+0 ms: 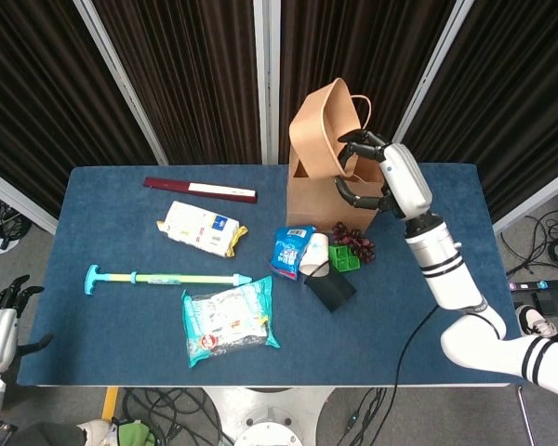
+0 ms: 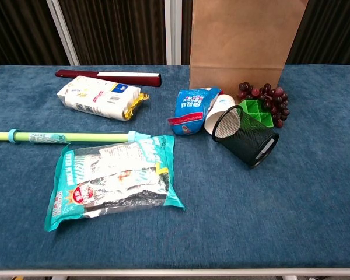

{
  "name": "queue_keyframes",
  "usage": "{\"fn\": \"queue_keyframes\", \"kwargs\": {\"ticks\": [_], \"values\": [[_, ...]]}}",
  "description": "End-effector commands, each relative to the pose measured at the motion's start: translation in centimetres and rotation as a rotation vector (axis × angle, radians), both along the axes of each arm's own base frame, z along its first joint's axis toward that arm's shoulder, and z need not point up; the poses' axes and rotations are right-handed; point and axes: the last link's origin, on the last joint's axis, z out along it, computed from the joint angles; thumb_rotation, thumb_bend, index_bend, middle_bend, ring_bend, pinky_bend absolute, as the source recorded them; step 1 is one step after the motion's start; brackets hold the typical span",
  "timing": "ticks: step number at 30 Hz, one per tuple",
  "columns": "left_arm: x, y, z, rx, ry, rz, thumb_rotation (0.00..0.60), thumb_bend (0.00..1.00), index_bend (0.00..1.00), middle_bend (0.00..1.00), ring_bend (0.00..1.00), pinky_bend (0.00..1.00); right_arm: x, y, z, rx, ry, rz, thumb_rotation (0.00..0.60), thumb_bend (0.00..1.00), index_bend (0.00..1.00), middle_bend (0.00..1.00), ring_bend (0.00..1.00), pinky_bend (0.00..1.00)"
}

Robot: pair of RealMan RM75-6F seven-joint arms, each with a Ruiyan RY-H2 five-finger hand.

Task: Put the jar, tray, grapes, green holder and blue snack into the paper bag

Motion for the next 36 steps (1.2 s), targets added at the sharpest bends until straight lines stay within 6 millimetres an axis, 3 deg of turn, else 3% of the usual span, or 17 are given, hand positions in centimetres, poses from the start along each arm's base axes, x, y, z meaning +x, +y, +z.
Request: {"fn": "queue_keyframes", "kwargs": {"ticks": [1,15,20,25,31,36], "values": [[0.0,0.0,-0.1,-0.002,-0.002,-0.001,0.6,0.1,0.32,0.24,0.24,0.23,-0.8,-1.3,-0.2,0.052,-0.038,-0.074,0.6,0.39,0.67,0.55,0.27,0.28],[-0.1,-0.1,-0.4,-0.011,-0.008,-0.001,0.6,0.1,0.32,0.24,0.24,0.23,-3.6,-4.0,-4.2,0.415,-0.38,-0.317,0.6,0.38,0.63,0.52,0.25,0.26],[-0.3,-0.2,-0.3,-0.009,-0.009,0.006,0.6,0.1,0.32,0.24,0.24,0.23,-3.9,-3.8,-4.7,0.501,-0.49,-0.354,0.6,0.38,0.61,0.51,0.24,0.25],[-0.3,-0.2,-0.3,-0.005,-0.009,0.005,0.6,0.09,0.32,0.24,0.23,0.23,-4.3,-3.1,-3.8,0.563,-0.586,-0.381,0.6,0.37,0.58,0.48,0.21,0.21],[0.0,0.1,-0.5,-0.013,-0.01,-0.008,0.6,0.1,0.32,0.24,0.23,0.23,-4.9,-2.9,-3.7,0.623,-0.647,-0.427,0.6,0.34,0.43,0.39,0.12,0.16],[-0.1,-0.1,-0.3,-0.007,-0.008,-0.005,0.6,0.1,0.32,0.24,0.24,0.23,-4.9,-3.0,-4.0,0.647,-0.66,-0.43,0.6,0.25,0.27,0.31,0.07,0.1]]}}
